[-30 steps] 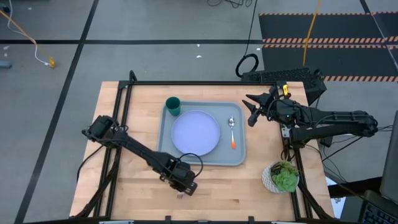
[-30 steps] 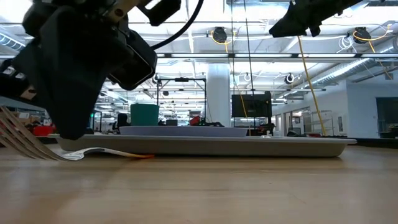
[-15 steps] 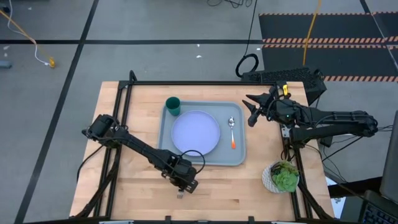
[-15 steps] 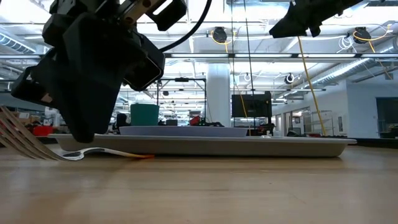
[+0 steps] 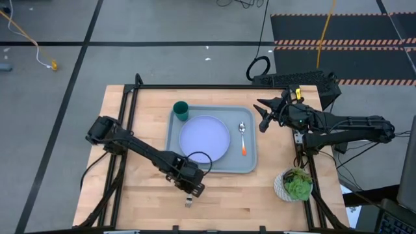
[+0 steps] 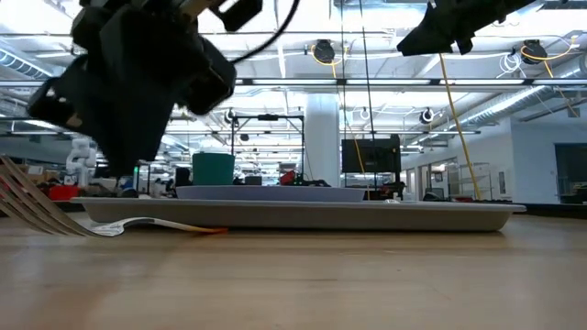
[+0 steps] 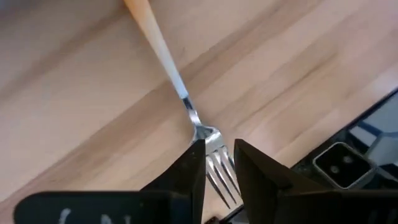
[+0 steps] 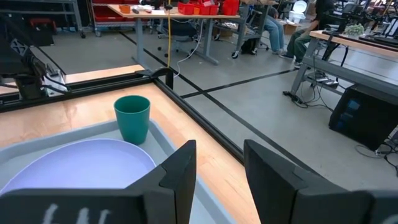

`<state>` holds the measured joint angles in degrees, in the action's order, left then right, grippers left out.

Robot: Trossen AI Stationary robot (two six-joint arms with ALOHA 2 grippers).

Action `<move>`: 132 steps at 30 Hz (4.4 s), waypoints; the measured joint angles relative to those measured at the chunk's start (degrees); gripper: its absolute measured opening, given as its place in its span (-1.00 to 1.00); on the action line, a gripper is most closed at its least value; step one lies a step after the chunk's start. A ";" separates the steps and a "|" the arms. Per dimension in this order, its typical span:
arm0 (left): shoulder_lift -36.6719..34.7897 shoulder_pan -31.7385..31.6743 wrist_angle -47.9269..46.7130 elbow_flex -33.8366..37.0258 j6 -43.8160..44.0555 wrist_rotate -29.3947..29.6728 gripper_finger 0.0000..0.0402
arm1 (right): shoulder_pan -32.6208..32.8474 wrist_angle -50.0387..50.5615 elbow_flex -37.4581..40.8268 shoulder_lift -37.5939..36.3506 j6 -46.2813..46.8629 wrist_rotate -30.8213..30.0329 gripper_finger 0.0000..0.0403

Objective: Pick and place plate/cup/fork/spoon on tray
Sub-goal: Put the orange fork on the gray serving tray in between the violet plate and orange spoon

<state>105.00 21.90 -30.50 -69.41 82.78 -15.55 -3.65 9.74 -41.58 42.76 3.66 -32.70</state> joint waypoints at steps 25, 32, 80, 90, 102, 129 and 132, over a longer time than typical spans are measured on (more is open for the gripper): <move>-1.97 0.08 -5.24 0.04 -2.44 20.61 -0.57 | -0.01 0.42 -0.02 0.00 -0.03 0.00 -0.37; -1.65 1.96 -5.94 0.02 0.11 20.65 -0.53 | -0.01 0.43 -0.02 0.00 -0.04 0.01 -0.37; 6.07 6.51 -1.36 -0.60 3.66 14.41 -0.93 | -0.01 1.31 0.00 0.00 -0.02 -0.01 -0.37; 6.20 8.32 6.01 -1.11 -3.96 14.54 -0.93 | 0.00 1.31 0.02 0.00 0.09 -0.01 -0.37; 6.18 2.69 16.09 -1.20 -24.41 18.68 -0.93 | 0.49 -2.93 0.04 -0.02 -0.02 -0.01 -0.37; 19.13 -4.53 -5.31 -20.98 -63.30 12.58 -0.82 | 7.31 -5.38 0.04 -0.03 -2.83 0.01 -0.37; 19.17 -5.43 -3.85 -20.98 -67.76 12.61 -0.76 | 7.29 -6.09 0.02 -0.02 -2.64 0.01 -0.37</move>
<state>124.16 16.47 -34.36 -90.39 15.02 -2.93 3.64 3.64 -41.56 42.74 1.02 -32.69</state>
